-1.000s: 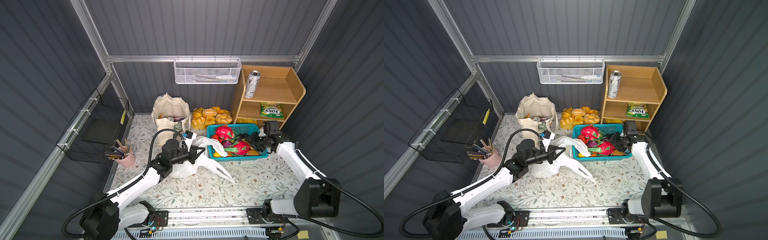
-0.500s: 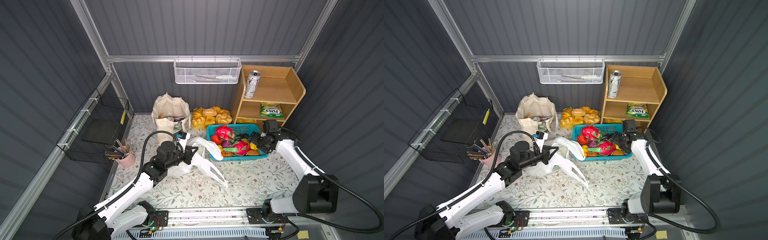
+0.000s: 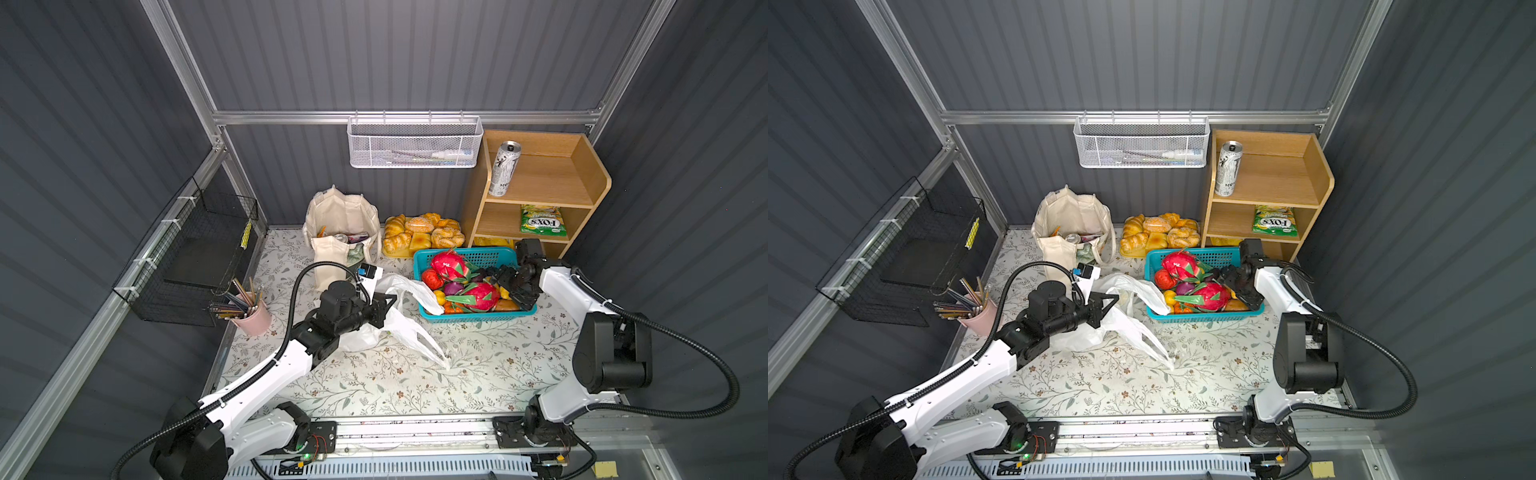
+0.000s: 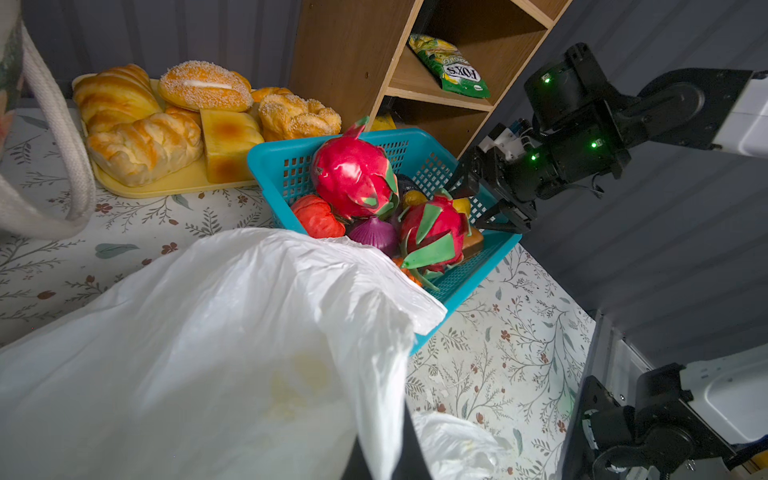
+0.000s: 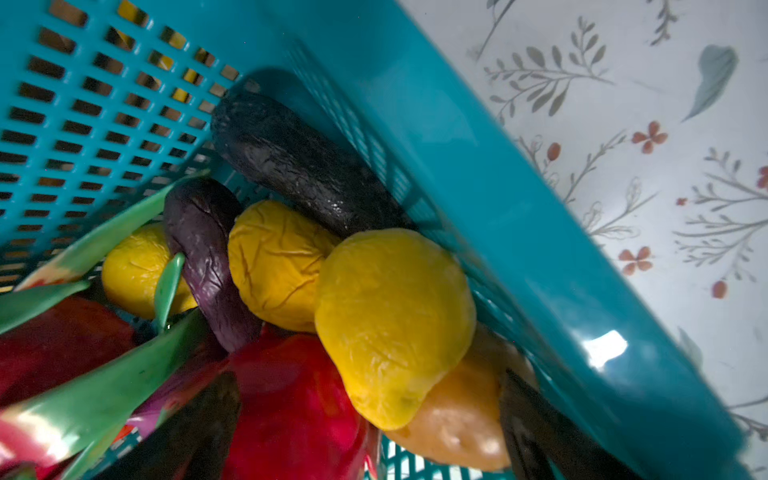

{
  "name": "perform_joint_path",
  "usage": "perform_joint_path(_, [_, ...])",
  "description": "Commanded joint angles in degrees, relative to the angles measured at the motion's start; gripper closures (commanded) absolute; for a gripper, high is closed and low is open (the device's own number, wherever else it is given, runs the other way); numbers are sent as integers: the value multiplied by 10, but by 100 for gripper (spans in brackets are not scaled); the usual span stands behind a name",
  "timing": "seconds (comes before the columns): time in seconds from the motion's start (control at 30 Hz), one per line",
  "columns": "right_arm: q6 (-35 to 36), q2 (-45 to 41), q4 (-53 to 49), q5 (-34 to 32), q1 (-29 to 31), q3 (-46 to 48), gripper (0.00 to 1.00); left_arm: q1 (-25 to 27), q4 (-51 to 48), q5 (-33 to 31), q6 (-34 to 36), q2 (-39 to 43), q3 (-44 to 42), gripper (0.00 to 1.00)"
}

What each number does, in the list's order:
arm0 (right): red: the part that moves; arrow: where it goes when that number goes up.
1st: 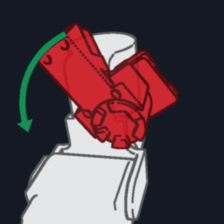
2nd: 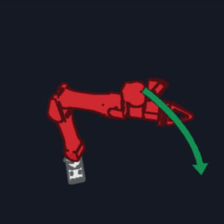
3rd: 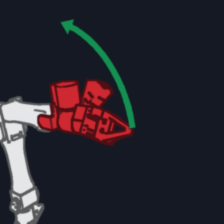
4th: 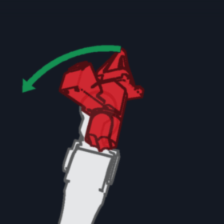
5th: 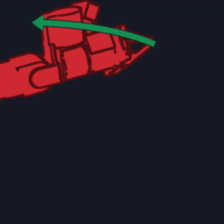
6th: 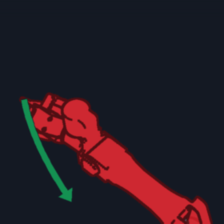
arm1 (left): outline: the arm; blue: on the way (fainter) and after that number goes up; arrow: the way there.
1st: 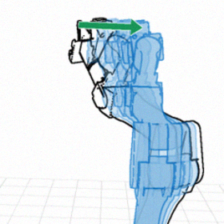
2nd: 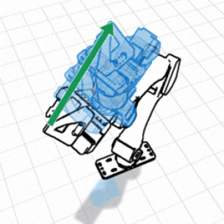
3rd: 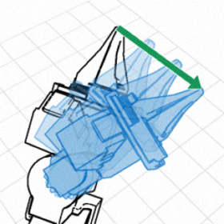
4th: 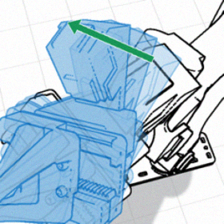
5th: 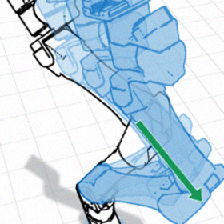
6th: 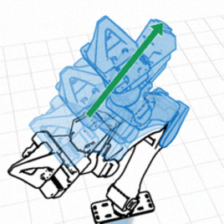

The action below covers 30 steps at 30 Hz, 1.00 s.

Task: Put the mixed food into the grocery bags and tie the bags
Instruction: 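Grasp a yellow lemon in the basket with the right gripper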

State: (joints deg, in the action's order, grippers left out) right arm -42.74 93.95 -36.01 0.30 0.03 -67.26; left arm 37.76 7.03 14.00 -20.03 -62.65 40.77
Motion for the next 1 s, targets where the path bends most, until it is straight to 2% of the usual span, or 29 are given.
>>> perform_joint_path(0.0, [-38, 24, 7, 4, -9, -15, 4, -4, 18, 11, -4, 2, 4, 100])
perform_joint_path(0.17, [-38, 31, 21, 22, -11, -17, 12, -4, 18, 11, -6, 7, 0, 100])
perform_joint_path(0.47, [-23, -39, 64, 23, -24, 40, 43, -4, 20, 12, -6, 7, -2, 100])
perform_joint_path(0.7, [0, -89, 93, 28, -36, 72, 61, -4, 21, 14, -7, 0, 1, 100])
perform_joint_path(0.73, [0, -90, 96, 30, -38, 75, 60, -4, 22, 15, -8, -1, 1, 100])
perform_joint_path(0.77, [-1, -88, 93, 35, -41, 74, 54, -4, 22, 14, -8, -2, 3, 100])
perform_joint_path(0.83, [3, -73, 75, 50, -43, 63, 37, -4, 22, 14, -7, -5, 5, 100])
perform_joint_path(0.97, [-7, -47, 71, 68, -43, 62, 26, -4, 27, 16, -10, -11, 7, 100])
